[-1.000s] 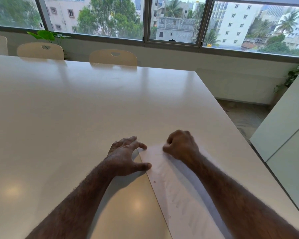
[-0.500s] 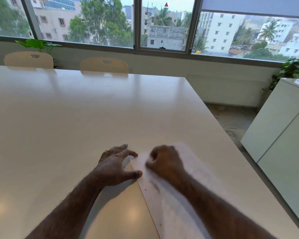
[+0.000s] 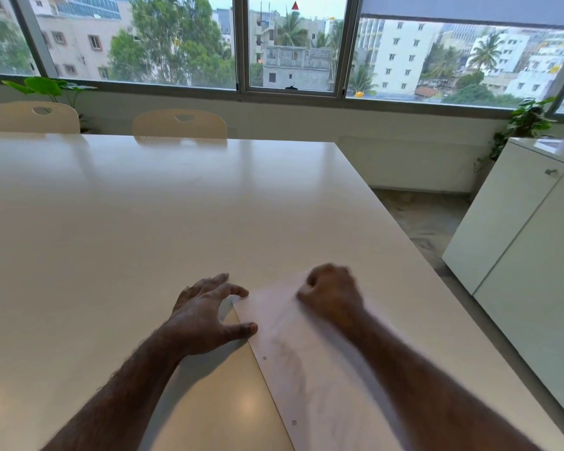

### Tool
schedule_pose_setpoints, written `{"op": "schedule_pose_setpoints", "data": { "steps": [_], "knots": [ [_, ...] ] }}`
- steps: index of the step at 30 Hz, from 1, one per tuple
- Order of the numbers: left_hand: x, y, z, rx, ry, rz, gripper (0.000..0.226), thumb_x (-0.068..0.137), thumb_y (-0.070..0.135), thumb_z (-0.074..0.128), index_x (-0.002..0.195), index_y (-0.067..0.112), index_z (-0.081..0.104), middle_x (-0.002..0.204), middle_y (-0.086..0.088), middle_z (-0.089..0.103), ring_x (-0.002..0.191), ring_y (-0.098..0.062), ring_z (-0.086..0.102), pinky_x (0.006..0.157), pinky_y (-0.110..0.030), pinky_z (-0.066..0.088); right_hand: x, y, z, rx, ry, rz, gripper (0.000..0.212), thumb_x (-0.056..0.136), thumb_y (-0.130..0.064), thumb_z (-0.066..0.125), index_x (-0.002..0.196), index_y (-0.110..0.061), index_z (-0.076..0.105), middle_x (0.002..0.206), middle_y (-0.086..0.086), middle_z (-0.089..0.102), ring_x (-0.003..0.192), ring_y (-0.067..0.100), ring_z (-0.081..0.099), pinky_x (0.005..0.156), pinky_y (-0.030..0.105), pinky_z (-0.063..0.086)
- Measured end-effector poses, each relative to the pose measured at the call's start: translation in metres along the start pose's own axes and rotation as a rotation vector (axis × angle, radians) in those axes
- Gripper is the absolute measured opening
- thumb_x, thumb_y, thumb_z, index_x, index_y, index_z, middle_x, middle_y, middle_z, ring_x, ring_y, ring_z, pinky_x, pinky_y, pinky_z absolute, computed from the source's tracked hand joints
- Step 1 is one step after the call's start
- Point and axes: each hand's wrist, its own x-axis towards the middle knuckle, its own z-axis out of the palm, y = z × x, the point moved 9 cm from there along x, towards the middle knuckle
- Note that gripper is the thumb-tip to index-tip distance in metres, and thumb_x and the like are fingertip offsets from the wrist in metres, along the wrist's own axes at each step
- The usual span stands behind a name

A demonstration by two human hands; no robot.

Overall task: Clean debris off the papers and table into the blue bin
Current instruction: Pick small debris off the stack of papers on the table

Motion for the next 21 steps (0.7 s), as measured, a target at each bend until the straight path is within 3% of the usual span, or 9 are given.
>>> {"op": "schedule_pose_setpoints", "data": {
  "steps": [3, 5, 8, 10, 13, 15, 18, 21],
  "knots": [
    [-0.003, 0.0, 0.001, -0.004, -0.005, -0.006, 0.087, 0.048, 0.096, 0.049, 0.124, 0.054, 0.043, 0.161, 0.011, 0.014, 0.148, -0.013, 0.006, 0.119, -0.039, 0.004, 0.016, 0.046, -0.044, -0.154, 0.175, 0.172, 0.032, 0.072, -0.032, 0.063, 0.089, -0.006, 0.072, 0.092, 0.013, 0.072, 0.095, 0.029, 0.067, 0.073, 0.029, 0.053],
    [-0.003, 0.0, 0.0, 0.001, 0.011, -0.006, 0.102, 0.032, 0.104, 0.032, 0.121, 0.056, 0.042, 0.161, 0.012, 0.015, 0.148, -0.013, 0.006, 0.119, -0.038, 0.004, 0.004, 0.011, -0.032, -0.153, 0.195, 0.06, 0.03, 0.074, -0.029, 0.061, 0.089, -0.005, 0.071, 0.091, 0.012, 0.071, 0.092, 0.028, 0.067, 0.072, 0.028, 0.053],
    [-0.002, -0.001, -0.002, 0.003, 0.016, -0.009, 0.11, 0.031, 0.104, 0.029, 0.127, 0.053, 0.043, 0.161, 0.011, 0.013, 0.148, -0.013, 0.005, 0.119, -0.037, 0.004, -0.034, -0.054, 0.019, -0.045, 0.001, -0.181, 0.03, 0.075, -0.032, 0.058, 0.089, -0.009, 0.072, 0.087, 0.007, 0.07, 0.084, 0.025, 0.066, 0.071, 0.027, 0.052],
    [-0.001, 0.001, -0.002, 0.009, 0.006, -0.001, 0.109, 0.034, 0.103, 0.034, 0.129, 0.051, 0.043, 0.161, 0.011, 0.013, 0.148, -0.013, 0.005, 0.119, -0.038, 0.004, -0.02, -0.03, 0.016, -0.024, -0.035, -0.099, 0.033, 0.075, -0.036, 0.06, 0.092, -0.011, 0.071, 0.093, 0.007, 0.071, 0.092, 0.024, 0.065, 0.076, 0.027, 0.051],
    [-0.002, 0.001, 0.0, 0.011, -0.001, -0.003, 0.106, 0.037, 0.102, 0.039, 0.13, 0.05, 0.044, 0.161, 0.01, 0.014, 0.148, -0.013, 0.006, 0.119, -0.038, 0.004, 0.012, 0.043, -0.028, -0.104, 0.107, 0.164, 0.035, 0.074, -0.037, 0.063, 0.095, -0.011, 0.072, 0.1, 0.009, 0.071, 0.101, 0.027, 0.065, 0.08, 0.029, 0.052],
    [-0.003, 0.001, 0.001, 0.028, 0.0, -0.002, 0.092, 0.049, 0.093, 0.047, 0.13, 0.05, 0.043, 0.161, 0.01, 0.014, 0.148, -0.013, 0.006, 0.119, -0.037, 0.004, 0.009, 0.03, -0.026, -0.15, 0.175, 0.106, 0.032, 0.076, -0.034, 0.06, 0.094, -0.009, 0.071, 0.097, 0.01, 0.07, 0.099, 0.028, 0.065, 0.078, 0.029, 0.052],
    [-0.002, -0.001, 0.0, 0.025, 0.005, 0.001, 0.084, 0.054, 0.088, 0.05, 0.129, 0.051, 0.043, 0.161, 0.009, 0.013, 0.148, -0.014, 0.006, 0.119, -0.037, 0.004, -0.023, -0.042, 0.02, -0.025, 0.02, -0.163, 0.031, 0.075, -0.032, 0.056, 0.092, -0.012, 0.071, 0.094, 0.007, 0.07, 0.091, 0.026, 0.065, 0.075, 0.028, 0.052],
    [0.001, 0.0, 0.0, 0.032, 0.009, 0.005, 0.075, 0.063, 0.083, 0.057, 0.129, 0.05, 0.043, 0.161, 0.009, 0.013, 0.148, -0.014, 0.006, 0.119, -0.037, 0.004, -0.002, -0.015, 0.008, 0.042, -0.008, -0.051, 0.03, 0.073, -0.036, 0.06, 0.09, -0.014, 0.073, 0.094, 0.004, 0.072, 0.094, 0.024, 0.066, 0.077, 0.026, 0.051]
  ]
}}
